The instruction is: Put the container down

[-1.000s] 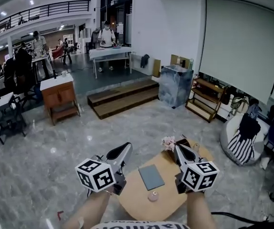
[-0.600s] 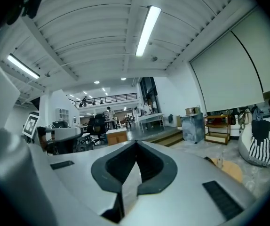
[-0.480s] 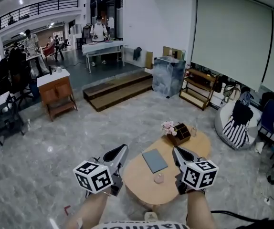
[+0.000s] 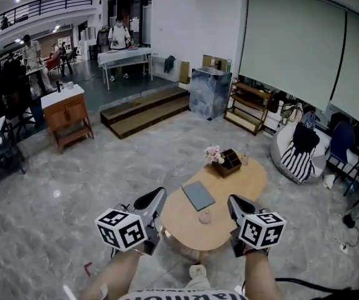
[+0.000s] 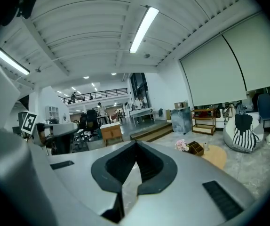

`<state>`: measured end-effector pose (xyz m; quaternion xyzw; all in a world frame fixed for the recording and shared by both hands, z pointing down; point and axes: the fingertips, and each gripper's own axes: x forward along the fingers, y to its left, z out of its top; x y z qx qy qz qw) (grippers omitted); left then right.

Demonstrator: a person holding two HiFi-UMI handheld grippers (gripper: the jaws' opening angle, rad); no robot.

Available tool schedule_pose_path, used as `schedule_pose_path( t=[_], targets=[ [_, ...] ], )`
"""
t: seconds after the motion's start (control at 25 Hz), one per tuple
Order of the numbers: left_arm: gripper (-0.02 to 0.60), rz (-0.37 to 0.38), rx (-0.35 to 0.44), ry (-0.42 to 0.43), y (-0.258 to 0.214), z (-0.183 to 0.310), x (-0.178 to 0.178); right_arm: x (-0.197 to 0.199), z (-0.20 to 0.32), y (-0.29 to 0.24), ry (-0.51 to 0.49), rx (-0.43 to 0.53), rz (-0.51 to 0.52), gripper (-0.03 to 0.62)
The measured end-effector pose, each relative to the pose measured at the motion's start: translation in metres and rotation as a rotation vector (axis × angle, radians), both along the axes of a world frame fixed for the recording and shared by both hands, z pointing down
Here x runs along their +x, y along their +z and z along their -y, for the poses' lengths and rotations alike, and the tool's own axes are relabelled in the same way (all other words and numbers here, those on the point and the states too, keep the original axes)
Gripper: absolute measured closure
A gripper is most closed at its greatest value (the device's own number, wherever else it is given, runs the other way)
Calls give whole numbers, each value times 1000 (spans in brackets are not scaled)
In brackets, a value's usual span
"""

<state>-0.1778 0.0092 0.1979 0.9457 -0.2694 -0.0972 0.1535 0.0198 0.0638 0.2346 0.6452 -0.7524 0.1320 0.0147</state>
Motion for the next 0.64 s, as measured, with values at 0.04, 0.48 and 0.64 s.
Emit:
schedule_pose_path(
  t=[0.04,0.48,0.64],
  targets=[
    [566,-2,-1,3,0,-4,1,2,-5,1,6,-5,-2,582],
    [566,3,-9,4,8,-34,-16,-10,-30,12,12,-49,-35,582],
    [566,6,-21,-8,6,-40,-13,-5,-38,17,9,-78,-41,582]
  ],
)
